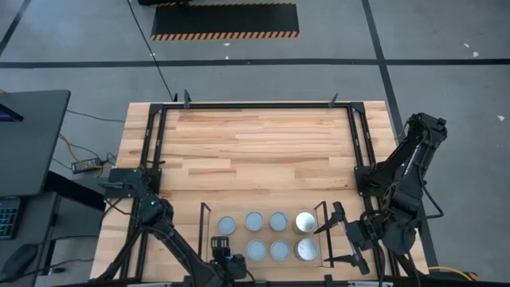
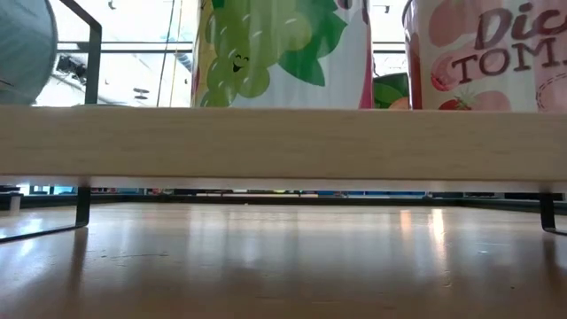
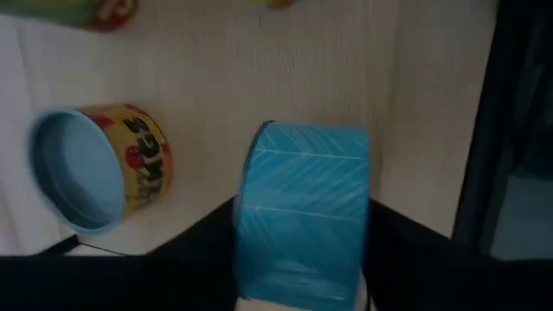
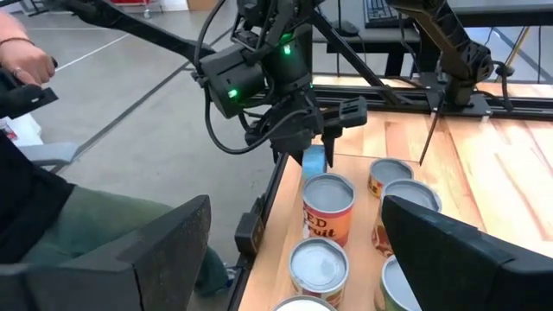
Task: Pick and place cans onto a shelf
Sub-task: Put the canned salmon on the shelf
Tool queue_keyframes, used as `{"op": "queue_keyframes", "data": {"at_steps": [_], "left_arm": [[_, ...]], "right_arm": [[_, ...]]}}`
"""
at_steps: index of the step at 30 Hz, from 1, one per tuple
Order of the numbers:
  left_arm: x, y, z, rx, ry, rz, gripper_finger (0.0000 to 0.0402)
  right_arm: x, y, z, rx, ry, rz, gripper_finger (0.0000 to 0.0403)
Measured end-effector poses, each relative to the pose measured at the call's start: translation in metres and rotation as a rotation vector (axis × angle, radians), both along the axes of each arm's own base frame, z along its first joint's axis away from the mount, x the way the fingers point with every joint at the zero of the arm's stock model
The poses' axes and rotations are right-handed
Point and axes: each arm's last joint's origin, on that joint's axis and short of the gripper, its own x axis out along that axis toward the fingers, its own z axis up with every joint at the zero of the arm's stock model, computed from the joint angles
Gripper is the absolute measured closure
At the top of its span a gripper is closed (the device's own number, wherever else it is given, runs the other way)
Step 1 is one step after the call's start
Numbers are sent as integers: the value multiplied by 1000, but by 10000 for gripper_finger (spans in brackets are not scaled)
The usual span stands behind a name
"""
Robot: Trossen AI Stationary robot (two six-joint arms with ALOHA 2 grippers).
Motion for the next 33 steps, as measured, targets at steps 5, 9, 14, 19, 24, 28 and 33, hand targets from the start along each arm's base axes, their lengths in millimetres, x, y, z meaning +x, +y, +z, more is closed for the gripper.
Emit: {"op": "queue_keyframes", "data": {"at_steps": [5, 9, 14, 19, 24, 28, 33], "left_arm": [[-4, -3, 5, 79, -78, -60, 267], [-14, -13, 10, 224, -182, -200, 267], [-23, -27, -9, 356, -183, -350, 264], [-14, -27, -37, 428, -113, -414, 225], [-11, -25, -41, 394, -74, -396, 222], [-12, -24, -35, 364, -80, -376, 210], [-13, -22, -25, 289, -84, -308, 164]], "right_arm": [[0, 0, -1, -6, 4, 0, 55], [-1, -1, -3, -16, 26, -7, 55], [0, -3, -5, -19, 37, -23, 55], [0, -4, -13, -30, 44, -43, 55], [-1, -5, -19, -3, 67, -62, 55], [-1, -5, -19, 0, 68, -63, 55], [-1, -5, -19, -1, 69, -63, 55]]}}
